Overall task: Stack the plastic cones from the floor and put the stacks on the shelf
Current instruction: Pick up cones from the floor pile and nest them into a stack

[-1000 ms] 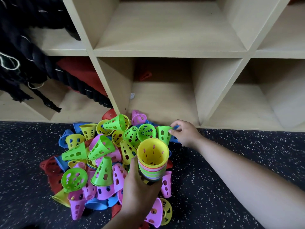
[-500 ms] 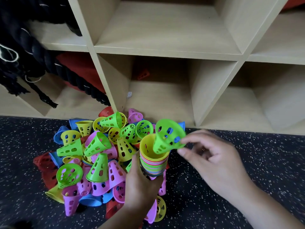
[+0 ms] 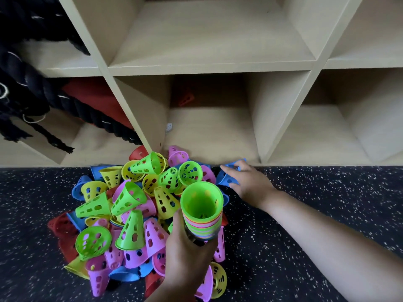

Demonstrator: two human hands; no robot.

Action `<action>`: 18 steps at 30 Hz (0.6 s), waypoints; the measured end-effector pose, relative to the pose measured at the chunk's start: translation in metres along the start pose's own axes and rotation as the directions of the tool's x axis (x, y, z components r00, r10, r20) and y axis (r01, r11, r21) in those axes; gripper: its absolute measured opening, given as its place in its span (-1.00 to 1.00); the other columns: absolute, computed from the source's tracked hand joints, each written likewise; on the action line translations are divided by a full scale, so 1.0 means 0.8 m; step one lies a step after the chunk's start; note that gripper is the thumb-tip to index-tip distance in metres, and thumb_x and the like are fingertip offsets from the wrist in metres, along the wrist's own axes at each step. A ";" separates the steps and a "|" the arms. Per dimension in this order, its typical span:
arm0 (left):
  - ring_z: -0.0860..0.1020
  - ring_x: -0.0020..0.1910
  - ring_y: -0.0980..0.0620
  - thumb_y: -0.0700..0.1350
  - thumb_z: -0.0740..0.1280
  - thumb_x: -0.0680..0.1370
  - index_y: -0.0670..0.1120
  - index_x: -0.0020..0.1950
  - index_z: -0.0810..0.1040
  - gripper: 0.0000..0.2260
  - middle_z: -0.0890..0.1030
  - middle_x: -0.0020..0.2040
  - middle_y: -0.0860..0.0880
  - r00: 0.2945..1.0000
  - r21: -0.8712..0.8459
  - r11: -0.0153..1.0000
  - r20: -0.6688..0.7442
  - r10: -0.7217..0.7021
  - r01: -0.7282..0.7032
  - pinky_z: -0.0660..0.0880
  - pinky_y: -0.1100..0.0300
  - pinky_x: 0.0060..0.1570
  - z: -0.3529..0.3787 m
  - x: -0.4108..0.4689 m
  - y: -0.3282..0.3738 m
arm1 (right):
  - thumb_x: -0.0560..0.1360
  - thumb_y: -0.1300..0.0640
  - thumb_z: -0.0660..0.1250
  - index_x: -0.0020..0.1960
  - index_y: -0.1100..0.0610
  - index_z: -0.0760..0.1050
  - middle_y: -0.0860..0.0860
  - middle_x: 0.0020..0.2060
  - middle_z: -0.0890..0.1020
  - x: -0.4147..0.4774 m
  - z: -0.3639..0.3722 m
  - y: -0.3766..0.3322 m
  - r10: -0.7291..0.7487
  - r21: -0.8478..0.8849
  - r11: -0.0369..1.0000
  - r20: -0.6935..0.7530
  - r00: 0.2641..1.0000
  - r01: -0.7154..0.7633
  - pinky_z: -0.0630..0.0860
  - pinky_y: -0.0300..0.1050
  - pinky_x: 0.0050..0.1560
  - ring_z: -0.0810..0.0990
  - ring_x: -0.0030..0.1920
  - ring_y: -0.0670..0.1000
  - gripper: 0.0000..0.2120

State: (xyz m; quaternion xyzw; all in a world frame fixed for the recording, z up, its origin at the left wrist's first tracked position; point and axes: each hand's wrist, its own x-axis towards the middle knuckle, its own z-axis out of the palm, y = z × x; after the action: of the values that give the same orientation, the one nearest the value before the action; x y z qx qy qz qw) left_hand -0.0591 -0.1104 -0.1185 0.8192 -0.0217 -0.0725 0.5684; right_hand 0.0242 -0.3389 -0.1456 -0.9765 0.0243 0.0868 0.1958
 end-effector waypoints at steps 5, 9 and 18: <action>0.67 -0.06 0.24 -0.15 0.64 0.31 0.15 0.17 0.45 -0.44 0.68 -0.02 0.22 1.000 0.038 0.999 -0.010 0.001 0.000 0.58 0.33 -0.09 0.001 0.003 -0.007 | 0.59 0.03 0.23 0.32 0.02 0.46 0.07 0.24 0.42 0.015 0.010 0.002 0.015 -0.167 0.986 0.054 0.998 -0.006 0.50 0.00 0.11 0.46 0.26 0.13 -0.69; 0.66 -0.08 0.27 -0.21 0.62 0.32 0.09 0.17 0.45 -0.45 0.67 -0.02 0.26 1.000 0.020 1.000 0.013 -0.011 0.010 0.54 0.41 -0.14 0.001 0.005 -0.004 | 0.54 -0.06 0.29 0.09 0.02 0.56 0.00 0.10 0.51 -0.019 0.011 0.006 0.089 -0.062 0.994 -0.065 0.994 -0.093 0.49 -0.06 0.00 0.52 0.14 0.08 -0.79; 0.65 0.01 0.24 -0.13 0.60 0.33 0.12 0.23 0.42 -0.43 0.68 0.03 0.19 1.000 0.021 1.000 0.006 -0.018 0.018 0.58 0.24 0.00 0.005 0.003 0.002 | 0.44 0.03 0.46 -0.06 -0.09 0.63 0.03 -0.35 0.53 -0.166 -0.129 -0.081 0.271 0.661 0.740 -0.459 0.846 0.121 0.24 -0.40 -0.48 0.30 -0.55 -0.14 -0.91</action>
State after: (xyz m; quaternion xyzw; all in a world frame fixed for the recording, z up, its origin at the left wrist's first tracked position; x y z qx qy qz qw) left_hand -0.0568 -0.1152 -0.1185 0.8252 -0.0171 -0.0800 0.5589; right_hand -0.0850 -0.3176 -0.0036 -0.8234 0.1475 -0.1907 0.5137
